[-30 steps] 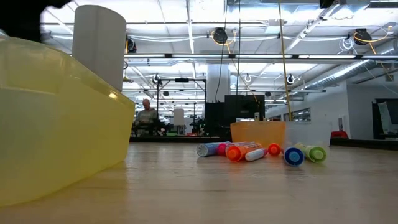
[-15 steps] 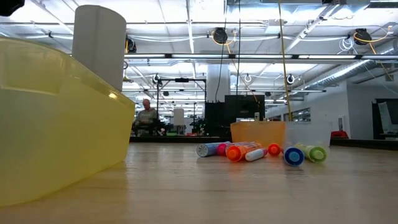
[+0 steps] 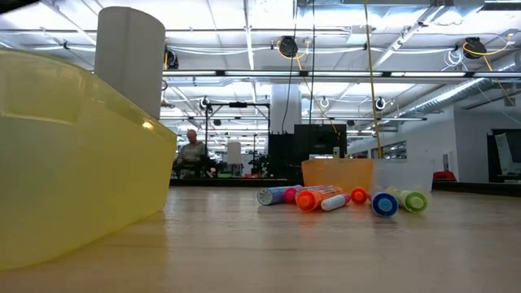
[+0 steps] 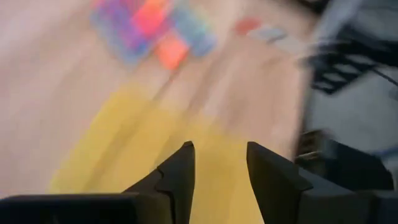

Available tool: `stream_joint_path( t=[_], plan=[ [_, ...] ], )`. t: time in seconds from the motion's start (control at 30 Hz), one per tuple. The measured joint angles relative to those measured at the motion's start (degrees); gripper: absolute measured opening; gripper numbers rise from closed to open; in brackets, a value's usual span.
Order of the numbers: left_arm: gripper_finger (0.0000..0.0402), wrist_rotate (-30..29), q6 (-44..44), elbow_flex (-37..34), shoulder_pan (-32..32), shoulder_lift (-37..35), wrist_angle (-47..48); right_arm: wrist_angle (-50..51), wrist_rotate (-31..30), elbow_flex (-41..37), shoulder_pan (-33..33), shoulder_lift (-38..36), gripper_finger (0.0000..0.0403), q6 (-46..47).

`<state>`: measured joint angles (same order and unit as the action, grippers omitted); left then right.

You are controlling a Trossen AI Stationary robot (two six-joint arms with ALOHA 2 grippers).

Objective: Pick & Place Markers
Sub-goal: Put the white and red highlighter pen into the blue bin

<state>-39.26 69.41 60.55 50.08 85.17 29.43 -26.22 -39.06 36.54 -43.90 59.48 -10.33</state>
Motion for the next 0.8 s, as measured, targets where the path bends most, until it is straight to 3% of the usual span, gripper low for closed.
stream_joint_path(
  t=[0.07,0.13,0.2,0.27,0.37,0.5,0.63,0.8],
  plan=[
    [0.0149,-2.91,-19.03,0.02,-0.96,0.0,-10.28,4.41,-2.77,2.98,-3.43,2.81,0.0194,1.81],
    [0.0154,-3.98,-34.29,0.05,-2.79,-0.02,-18.75,15.31,-7.95,9.72,-6.26,7.31,0.0205,7.03],
    [0.0161,-3.58,-43.83,0.09,-5.63,-0.04,-23.32,30.84,-10.78,18.7,-7.92,13.66,0.0215,17.05],
    [0.017,-2.67,-50.63,0.09,-8.86,-0.04,-24.72,47.03,-9.82,28.41,-8.29,21.27,0.022,29.49],
    [0.0181,0.86,-56.77,0.09,-13.69,-0.04,-25.31,70.92,-3.61,41.83,-7.58,32.66,0.022,48.73],
    [0.0186,7.77,-60.57,0.07,-19.57,-0.04,-24.88,95.16,13.72,51.36,-5.59,44.91,0.0208,71.9],
    [0.0186,13.73,-61.74,0.07,-23.78,-0.04,-24.86,102.59,27.95,51.85,-4.16,51.82,0.0202,82.38],
    [0.0186,17.51,-64.57,0.07,-26.7,-0.04,-24.85,100.48,30.36,50.83,-2.77,54.87,0.0201,85.5]
  ],
)
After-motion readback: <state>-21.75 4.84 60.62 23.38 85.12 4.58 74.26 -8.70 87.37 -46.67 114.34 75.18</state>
